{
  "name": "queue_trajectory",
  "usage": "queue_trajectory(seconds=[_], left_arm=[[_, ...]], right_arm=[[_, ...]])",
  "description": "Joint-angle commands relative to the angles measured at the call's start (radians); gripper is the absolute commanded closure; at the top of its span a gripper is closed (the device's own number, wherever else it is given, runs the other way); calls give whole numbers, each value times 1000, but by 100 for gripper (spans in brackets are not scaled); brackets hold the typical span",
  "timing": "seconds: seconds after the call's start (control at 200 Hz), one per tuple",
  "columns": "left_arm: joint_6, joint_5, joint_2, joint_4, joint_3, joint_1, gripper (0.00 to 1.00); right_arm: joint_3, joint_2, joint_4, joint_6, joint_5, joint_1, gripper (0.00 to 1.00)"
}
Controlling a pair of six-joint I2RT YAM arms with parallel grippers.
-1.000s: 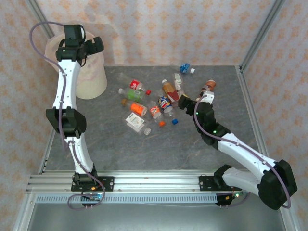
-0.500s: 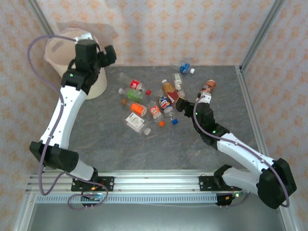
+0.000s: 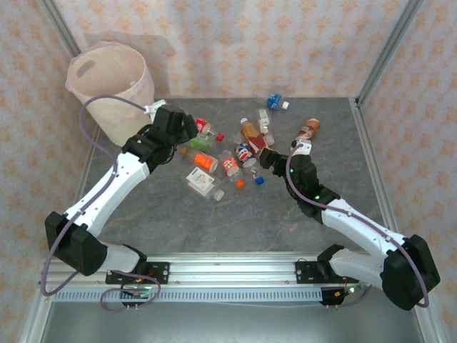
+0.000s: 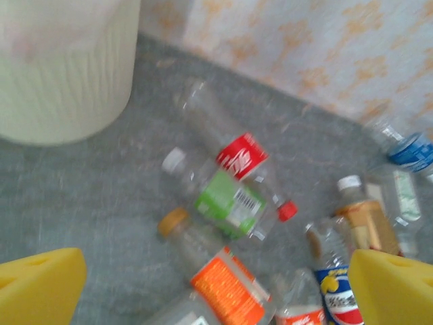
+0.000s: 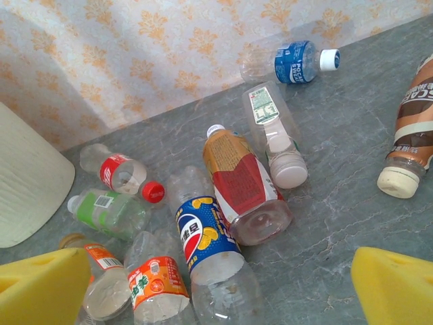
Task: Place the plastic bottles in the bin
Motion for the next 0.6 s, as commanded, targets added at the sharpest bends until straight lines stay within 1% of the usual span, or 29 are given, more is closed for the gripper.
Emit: queue_trajectory(seconds=[0.0, 0.08, 0.18, 0.305, 0.4, 0.49, 0.535, 0.595], left_arm=[[-193, 25, -33, -94, -93, -42, 0], [-325, -18, -30, -162, -124, -100, 0], [-471, -18, 24, -276, -113, -154, 0], [-579, 54, 123, -356, -81, -198, 0], [-648, 86, 198, -406, -37, -225, 0], [-696, 119, 241, -356, -38, -237, 0], [-705, 116, 264, -331, -28, -241, 0], [-709, 104, 307, -345, 17, -243, 0]], right_arm=[[7, -4, -7, -15, -8, -6, 1], [2, -2, -8, -11, -3, -6, 1], [9, 10, -11, -14, -2, -8, 1], [24, 29, -26, -26, -7, -7, 1], [25, 41, -19, -26, -12, -8, 1], [21, 49, -11, -24, -13, -7, 1], [18, 55, -4, -26, -15, -9, 1], [21, 60, -7, -34, -19, -9, 1]])
